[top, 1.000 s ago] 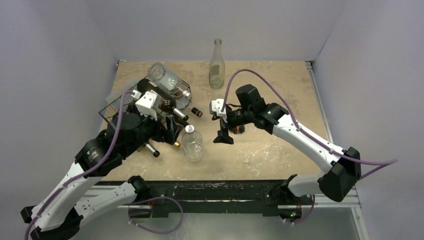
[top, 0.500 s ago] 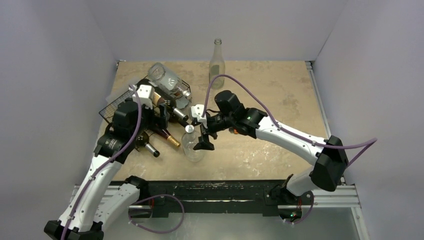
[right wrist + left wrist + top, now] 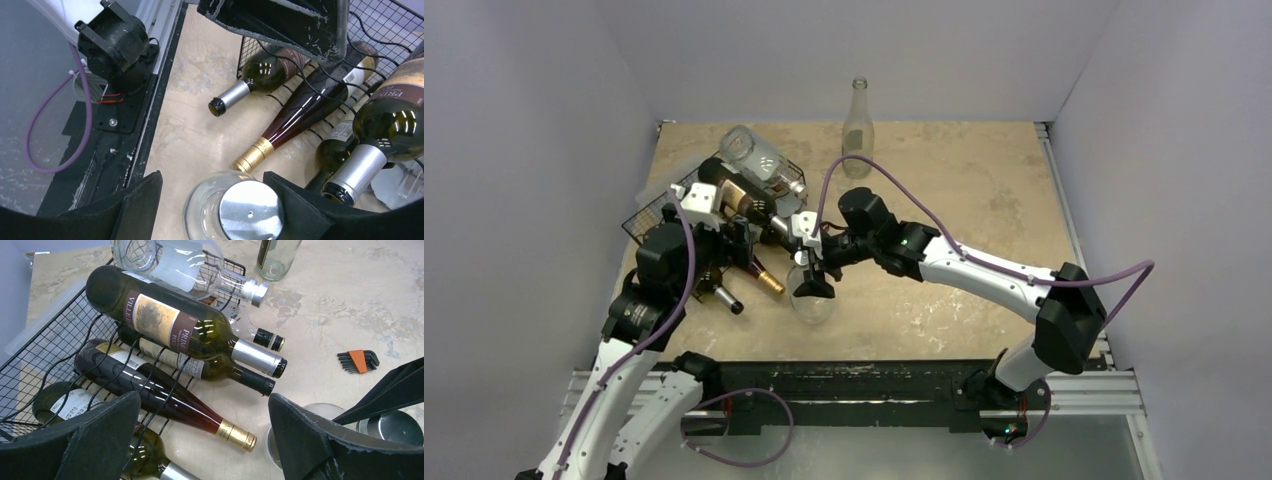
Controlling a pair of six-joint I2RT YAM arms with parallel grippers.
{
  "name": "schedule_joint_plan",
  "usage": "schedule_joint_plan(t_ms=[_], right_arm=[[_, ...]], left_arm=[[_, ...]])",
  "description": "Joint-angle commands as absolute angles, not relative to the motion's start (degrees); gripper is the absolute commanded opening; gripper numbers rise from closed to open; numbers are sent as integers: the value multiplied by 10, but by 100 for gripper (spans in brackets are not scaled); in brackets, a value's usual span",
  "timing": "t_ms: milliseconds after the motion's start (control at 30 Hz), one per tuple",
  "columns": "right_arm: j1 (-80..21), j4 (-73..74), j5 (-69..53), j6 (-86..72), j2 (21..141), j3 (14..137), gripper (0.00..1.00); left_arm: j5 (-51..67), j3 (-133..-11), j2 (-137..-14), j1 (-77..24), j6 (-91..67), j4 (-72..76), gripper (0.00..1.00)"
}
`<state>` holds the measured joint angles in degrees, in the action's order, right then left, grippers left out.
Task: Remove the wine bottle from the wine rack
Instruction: Pick up the wine bottle from the center of the board.
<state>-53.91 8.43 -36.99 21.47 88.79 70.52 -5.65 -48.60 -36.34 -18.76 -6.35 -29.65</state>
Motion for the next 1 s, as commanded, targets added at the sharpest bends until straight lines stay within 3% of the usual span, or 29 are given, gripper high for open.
schedule_joint_plan(t_ms=[0, 167, 267, 533, 700, 967], right_arm=[[-539, 51, -371, 211, 891, 694, 75], [-537, 49, -371, 220, 895, 680, 73], [-537, 50, -370, 224, 896, 677, 64], [-530, 68, -381, 244, 888, 678, 24], [-506, 163, -429, 325, 875, 703, 2], [-405, 278, -522, 413, 822, 723, 0]], left_arm=[[-63, -484, -355, -185, -56, -269, 100], [-52, -482, -361, -185, -57, -267, 100], [-44, -482, -371, -185, -58, -266, 100], [-41, -481, -374, -185, -56, -264, 100], [-40, -480, -374, -185, -55, -264, 100], [-36, -481, -372, -185, -55, -264, 100]])
